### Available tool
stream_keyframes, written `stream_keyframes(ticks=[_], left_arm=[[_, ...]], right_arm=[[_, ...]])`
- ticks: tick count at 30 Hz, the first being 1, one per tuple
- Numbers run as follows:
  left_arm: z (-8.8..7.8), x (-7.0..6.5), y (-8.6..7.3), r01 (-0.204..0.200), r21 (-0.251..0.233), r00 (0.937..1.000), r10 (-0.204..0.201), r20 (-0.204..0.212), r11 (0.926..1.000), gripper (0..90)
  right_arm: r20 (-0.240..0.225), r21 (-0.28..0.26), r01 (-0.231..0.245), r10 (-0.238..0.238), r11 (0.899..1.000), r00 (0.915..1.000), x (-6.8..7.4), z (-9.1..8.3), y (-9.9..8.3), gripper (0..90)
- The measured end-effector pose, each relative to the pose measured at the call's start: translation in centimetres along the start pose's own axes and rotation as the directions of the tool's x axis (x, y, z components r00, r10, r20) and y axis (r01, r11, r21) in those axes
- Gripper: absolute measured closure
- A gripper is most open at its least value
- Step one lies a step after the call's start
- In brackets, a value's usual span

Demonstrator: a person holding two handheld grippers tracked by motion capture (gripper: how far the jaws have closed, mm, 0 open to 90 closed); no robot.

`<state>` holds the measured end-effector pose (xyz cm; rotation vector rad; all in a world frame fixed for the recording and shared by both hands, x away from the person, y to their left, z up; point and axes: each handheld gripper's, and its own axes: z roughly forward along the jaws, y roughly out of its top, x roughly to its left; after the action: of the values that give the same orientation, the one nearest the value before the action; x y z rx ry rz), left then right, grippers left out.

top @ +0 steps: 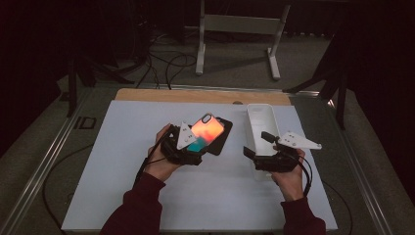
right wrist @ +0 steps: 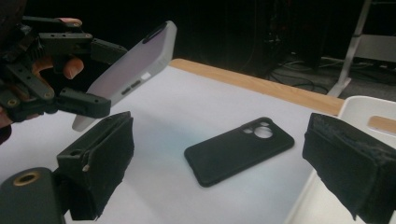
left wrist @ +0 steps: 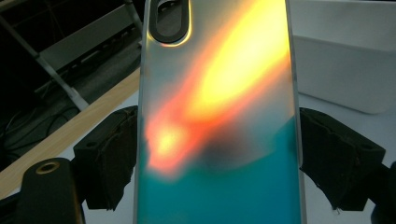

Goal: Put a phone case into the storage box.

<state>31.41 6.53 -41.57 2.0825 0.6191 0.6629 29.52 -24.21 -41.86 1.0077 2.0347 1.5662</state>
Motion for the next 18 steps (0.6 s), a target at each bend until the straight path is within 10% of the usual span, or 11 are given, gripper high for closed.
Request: stream_keyframes(ticks=[18], left_arm=[[0.9, -2.2, 1.7, -0.046, -0.023, 0.9982, 0.047, 0.036, 0.9986, 17.0]], right_arm=[[-0.081, 0.005, -0.043, 0.044, 0.999, 0.9957, 1.0, 2.2, 1.4, 9.4]])
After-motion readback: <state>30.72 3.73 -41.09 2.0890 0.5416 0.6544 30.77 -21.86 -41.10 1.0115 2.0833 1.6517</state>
